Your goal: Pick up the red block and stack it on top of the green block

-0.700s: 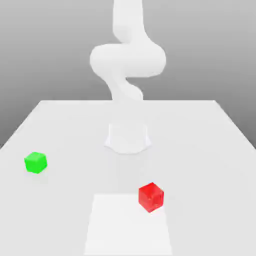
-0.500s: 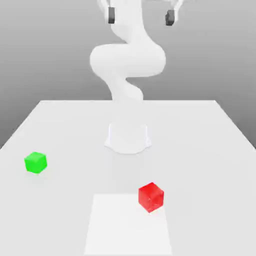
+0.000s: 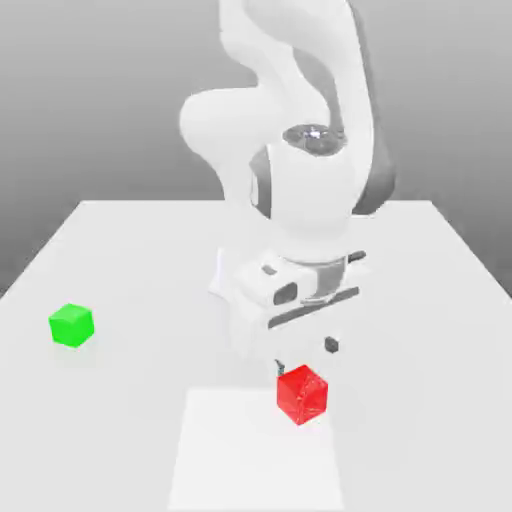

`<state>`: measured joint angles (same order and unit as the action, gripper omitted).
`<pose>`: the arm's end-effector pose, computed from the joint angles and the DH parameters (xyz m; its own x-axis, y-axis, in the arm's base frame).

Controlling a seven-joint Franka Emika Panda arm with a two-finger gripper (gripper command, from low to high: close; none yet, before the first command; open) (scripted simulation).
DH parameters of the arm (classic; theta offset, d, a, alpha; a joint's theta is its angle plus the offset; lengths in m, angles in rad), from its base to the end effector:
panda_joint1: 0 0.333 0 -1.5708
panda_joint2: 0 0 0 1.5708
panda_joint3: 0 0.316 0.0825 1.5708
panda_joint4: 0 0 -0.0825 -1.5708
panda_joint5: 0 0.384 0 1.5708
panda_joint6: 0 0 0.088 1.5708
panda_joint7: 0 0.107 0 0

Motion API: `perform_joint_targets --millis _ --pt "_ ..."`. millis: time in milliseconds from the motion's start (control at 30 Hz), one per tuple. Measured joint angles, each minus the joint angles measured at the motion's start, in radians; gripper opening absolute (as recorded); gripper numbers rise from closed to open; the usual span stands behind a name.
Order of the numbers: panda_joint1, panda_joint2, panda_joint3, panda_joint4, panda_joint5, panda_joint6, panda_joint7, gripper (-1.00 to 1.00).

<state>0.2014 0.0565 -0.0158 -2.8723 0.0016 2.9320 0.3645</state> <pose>0.3443 0.0644 0.1792 0.9838 -0.1795 0.0032 -0.1795 -0.9838 -0.0006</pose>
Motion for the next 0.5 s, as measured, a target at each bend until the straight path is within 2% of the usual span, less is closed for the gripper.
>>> perform_joint_targets --millis 100,133,333,500 --pt "-0.006 0.111 0.007 0.013 0.007 0.095 -0.006 0.00" --pt "-0.009 0.135 0.010 0.016 0.008 0.116 -0.007 -1.00" --pt "-0.010 0.147 0.011 0.018 0.006 0.125 -0.005 -1.00" --pt "-0.011 0.013 0.009 -0.001 -0.002 0.010 0.000 -1.00"
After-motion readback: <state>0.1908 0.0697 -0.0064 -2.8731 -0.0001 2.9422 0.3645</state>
